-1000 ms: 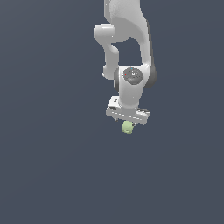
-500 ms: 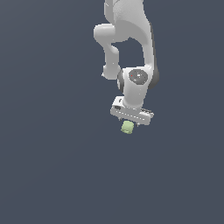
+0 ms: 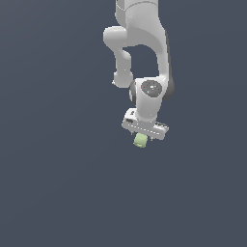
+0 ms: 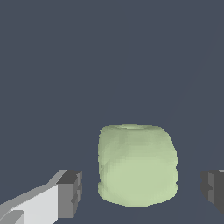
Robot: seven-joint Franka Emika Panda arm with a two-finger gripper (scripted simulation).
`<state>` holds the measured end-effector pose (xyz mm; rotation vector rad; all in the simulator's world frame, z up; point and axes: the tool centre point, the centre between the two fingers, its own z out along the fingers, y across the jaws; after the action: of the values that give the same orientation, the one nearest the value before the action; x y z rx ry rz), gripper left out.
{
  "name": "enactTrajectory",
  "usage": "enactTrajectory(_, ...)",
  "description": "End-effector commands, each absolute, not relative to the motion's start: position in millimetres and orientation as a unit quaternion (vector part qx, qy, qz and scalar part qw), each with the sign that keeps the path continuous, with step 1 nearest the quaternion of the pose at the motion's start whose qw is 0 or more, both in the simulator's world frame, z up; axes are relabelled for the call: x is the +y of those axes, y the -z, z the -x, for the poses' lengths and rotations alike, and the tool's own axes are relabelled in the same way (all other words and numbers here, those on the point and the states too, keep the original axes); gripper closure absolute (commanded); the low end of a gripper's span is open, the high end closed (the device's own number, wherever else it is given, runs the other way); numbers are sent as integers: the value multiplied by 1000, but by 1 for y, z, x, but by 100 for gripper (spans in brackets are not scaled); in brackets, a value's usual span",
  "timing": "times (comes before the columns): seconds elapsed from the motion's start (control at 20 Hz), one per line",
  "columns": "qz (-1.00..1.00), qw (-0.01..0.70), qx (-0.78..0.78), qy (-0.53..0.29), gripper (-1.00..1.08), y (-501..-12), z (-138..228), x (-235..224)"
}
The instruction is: Pick up the object and move it to a goal position.
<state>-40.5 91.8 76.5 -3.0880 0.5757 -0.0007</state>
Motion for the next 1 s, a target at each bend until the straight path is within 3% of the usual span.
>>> enactTrajectory(0.0,983,0,184,0,-92,-64,41,92)
enactTrajectory(0.45,983,0,185,0,-92,-41,41,92)
enactTrajectory(0.5,983,0,185,0,108,-41,41,92)
enactTrajectory(0.95,983,0,185,0,108,-41,41,92)
